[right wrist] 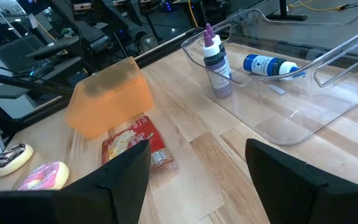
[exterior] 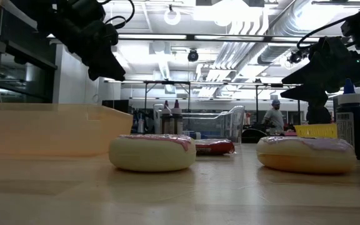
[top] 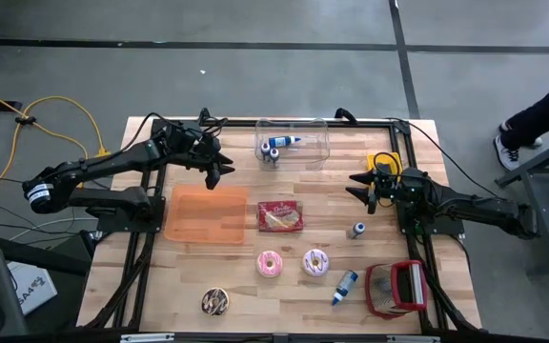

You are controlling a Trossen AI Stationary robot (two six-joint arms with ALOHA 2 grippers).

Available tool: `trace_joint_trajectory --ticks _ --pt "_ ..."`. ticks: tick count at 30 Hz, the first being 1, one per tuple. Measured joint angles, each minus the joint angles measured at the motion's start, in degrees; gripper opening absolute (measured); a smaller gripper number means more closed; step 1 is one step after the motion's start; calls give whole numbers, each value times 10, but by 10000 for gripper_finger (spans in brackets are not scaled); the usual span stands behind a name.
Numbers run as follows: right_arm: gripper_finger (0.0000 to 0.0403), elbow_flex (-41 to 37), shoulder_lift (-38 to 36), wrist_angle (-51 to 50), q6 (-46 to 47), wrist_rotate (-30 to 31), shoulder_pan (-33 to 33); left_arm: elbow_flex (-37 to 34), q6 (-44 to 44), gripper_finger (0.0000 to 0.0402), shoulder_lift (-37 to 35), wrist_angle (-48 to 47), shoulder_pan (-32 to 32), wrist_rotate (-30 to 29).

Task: Pick & Place Food Item
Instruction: Put the top blue food coloring bottle into the transparent bin

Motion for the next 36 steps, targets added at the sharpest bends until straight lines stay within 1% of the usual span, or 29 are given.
trace_joint_trajectory --ticks 3,7,9,11,17,20,25,31,36 --pt "250 0 0 2 11 31 0 0 0 141 0 0 0 0" --pt "250 0 0 7 73 84 0 0 0 141 0 0 0 0" --pt "250 0 0 7 86 94 0 0 0 141 0 0 0 0" --pt "250 0 0 7 93 92 0 0 0 141 0 0 0 0" --pt "250 0 0 14 92 56 0 0 0 141 0 0 0 0" --pt "250 1 0 40 71 54 0 0 0 141 0 0 0 0" --pt "250 40 3 26 22 53 0 0 0 141 0 0 0 0" --pt "250 113 39 -52 -17 53 0 0 0 141 0 0 0 0" --pt "250 178 84 -149 -40 53 0 0 0 141 0 0 0 0"
